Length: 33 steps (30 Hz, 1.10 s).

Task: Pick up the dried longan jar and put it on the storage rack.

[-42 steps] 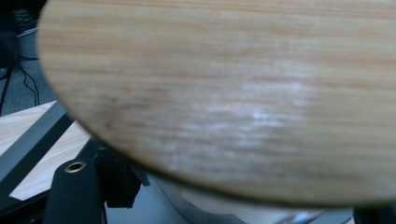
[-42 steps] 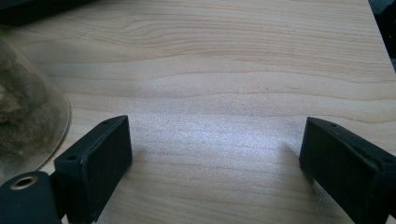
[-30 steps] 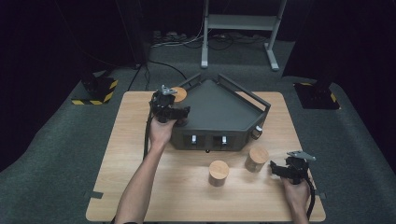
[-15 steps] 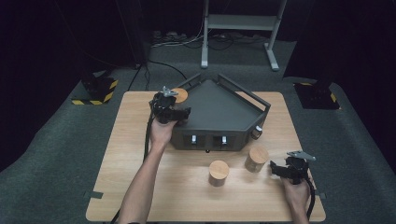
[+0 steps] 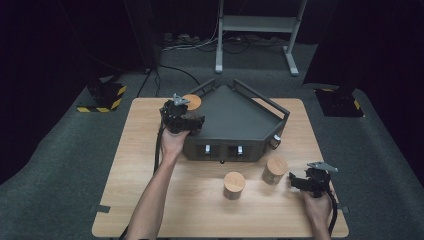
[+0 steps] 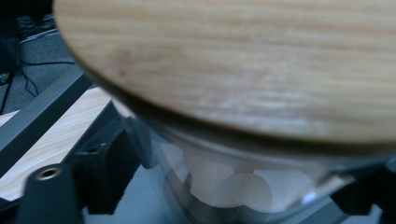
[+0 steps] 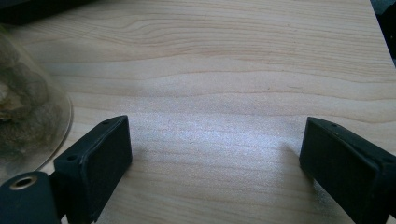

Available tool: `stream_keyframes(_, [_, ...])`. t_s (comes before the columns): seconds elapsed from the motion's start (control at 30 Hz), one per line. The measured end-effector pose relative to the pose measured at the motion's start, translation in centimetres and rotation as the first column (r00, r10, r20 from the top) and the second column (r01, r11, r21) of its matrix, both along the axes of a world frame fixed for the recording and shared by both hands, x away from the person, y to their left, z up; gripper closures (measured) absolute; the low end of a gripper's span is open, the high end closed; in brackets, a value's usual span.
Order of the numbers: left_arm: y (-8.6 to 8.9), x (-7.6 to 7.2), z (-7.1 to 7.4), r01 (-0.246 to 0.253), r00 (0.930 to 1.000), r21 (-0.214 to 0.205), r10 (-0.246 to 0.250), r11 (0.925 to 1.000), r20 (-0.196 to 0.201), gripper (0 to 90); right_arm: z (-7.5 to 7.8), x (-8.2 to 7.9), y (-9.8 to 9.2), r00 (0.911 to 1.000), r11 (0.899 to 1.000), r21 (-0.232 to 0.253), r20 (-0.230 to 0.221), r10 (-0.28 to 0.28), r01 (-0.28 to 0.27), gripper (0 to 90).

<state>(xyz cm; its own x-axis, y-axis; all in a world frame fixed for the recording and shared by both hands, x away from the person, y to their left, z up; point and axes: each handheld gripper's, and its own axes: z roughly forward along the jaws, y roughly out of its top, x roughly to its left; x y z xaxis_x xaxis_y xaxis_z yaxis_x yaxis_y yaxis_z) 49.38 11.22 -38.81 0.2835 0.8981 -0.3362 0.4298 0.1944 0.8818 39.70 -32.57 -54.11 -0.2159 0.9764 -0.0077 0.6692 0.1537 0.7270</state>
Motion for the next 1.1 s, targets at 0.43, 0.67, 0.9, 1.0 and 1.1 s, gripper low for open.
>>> stream_keyframes(0.43, [0.5, -0.8, 0.6, -0.008, 0.9996, -0.015, 0.008, 0.9999, -0.029, 6.6, 0.0, 0.0, 0.0, 1.0000, 1.000, 0.000, 0.000, 0.000, 0.000, 8.8])
stream_keyframes(0.67, [1.1, -1.6, 0.5, -0.008, 0.9991, -0.018, 0.007, 0.9998, -0.042, 6.0, 0.0, 0.0, 0.0, 1.0000, 1.000, 0.000, -0.001, 0.000, 0.000, 8.7])
stream_keyframes(0.9, [1.6, -2.6, 0.4, -0.015, 0.9993, -0.044, 0.014, 0.9989, -0.033, 6.0, 0.0, 0.0, 0.0, 1.0000, 1.000, 0.000, 0.000, 0.000, 0.000, 8.7])
stream_keyframes(1.0, [1.6, -2.9, 0.3, -0.013, 0.9994, -0.035, 0.012, 0.9993, -0.031, 6.0, 0.0, 0.0, 0.0, 1.0000, 1.000, 0.000, -0.001, -0.001, 0.001, 8.8])
stream_keyframes(1.1, [1.8, -3.4, 0.4, -0.009, 0.9996, -0.018, 0.008, 0.9998, -0.026, 6.0, 0.0, 0.0, 0.0, 1.0000, 1.000, 0.000, 0.000, -0.001, 0.001, 8.7])
